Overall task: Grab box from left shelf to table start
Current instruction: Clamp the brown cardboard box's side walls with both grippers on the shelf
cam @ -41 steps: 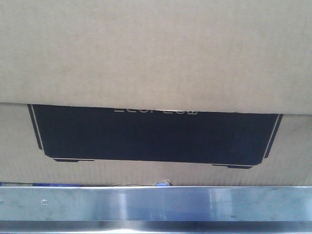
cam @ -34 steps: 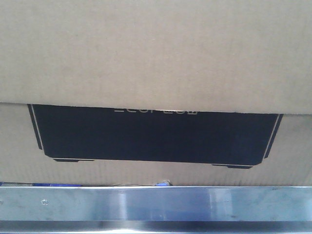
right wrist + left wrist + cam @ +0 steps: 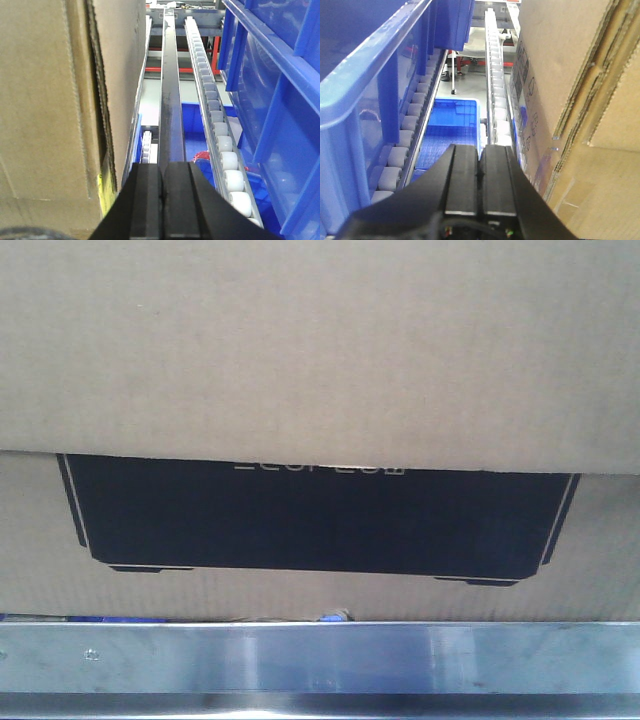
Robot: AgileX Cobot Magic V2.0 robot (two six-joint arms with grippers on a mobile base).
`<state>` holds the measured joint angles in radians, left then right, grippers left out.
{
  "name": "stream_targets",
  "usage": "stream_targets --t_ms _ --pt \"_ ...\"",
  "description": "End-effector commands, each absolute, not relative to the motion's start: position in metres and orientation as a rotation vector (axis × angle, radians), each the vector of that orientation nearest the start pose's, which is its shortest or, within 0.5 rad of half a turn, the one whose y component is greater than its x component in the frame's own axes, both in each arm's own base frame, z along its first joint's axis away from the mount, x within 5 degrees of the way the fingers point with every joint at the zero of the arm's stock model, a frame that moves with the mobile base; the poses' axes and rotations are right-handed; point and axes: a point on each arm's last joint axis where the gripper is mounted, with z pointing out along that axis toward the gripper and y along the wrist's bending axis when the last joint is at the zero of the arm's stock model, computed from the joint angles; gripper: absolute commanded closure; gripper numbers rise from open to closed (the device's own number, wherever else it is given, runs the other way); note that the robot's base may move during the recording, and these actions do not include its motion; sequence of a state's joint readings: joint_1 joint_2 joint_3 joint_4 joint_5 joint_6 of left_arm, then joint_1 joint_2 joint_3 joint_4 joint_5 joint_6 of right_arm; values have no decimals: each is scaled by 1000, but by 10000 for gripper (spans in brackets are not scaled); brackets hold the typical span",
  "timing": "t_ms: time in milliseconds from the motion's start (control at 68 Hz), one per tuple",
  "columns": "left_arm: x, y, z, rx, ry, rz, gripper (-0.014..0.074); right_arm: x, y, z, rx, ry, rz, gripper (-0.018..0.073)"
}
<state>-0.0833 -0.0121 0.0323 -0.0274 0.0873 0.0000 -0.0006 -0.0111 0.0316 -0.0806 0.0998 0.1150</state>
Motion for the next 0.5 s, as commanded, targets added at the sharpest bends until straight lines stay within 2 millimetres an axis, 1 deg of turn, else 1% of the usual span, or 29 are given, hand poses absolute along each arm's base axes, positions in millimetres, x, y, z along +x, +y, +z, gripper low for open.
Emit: stream_targets --t_ms 0,147,279,382,485 --pt "55 -5 207 32 1470 -99 696 56 0 202 26 1507 17 504" --pt "54 -4 210 -4 1432 -135 696 56 0 202 26 1506 18 504" --pt "53 -3 222 -41 1349 -167 696 56 0 202 26 1506 18 504" --pt "49 -3 238 -66 1324 -200 695 56 0 202 26 1506 18 504" --pt "42 -3 262 -52 1305 -204 693 56 0 202 26 1506 18 504"
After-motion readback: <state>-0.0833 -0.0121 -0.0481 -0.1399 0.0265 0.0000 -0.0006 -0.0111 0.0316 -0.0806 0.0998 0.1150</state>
